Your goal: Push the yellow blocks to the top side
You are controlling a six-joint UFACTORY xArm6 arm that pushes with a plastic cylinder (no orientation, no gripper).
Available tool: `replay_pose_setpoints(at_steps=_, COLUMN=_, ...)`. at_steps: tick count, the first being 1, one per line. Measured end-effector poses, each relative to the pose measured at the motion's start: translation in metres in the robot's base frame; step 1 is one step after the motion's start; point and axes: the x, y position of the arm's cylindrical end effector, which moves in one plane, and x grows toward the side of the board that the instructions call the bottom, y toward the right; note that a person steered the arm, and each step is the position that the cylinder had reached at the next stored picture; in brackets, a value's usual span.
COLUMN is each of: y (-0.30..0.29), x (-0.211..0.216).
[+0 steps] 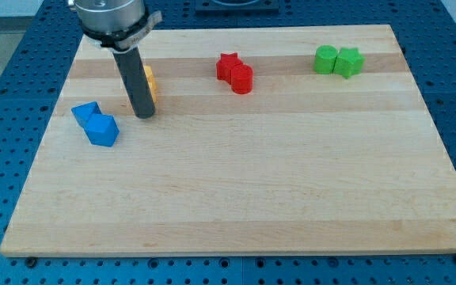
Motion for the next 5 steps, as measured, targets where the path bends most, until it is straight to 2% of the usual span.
replay_pose_setpoints(at_steps=2, y=-0.002, x=-0.040)
replay_pose_setpoints(at_steps=5, y=-0.018, x=-0.023)
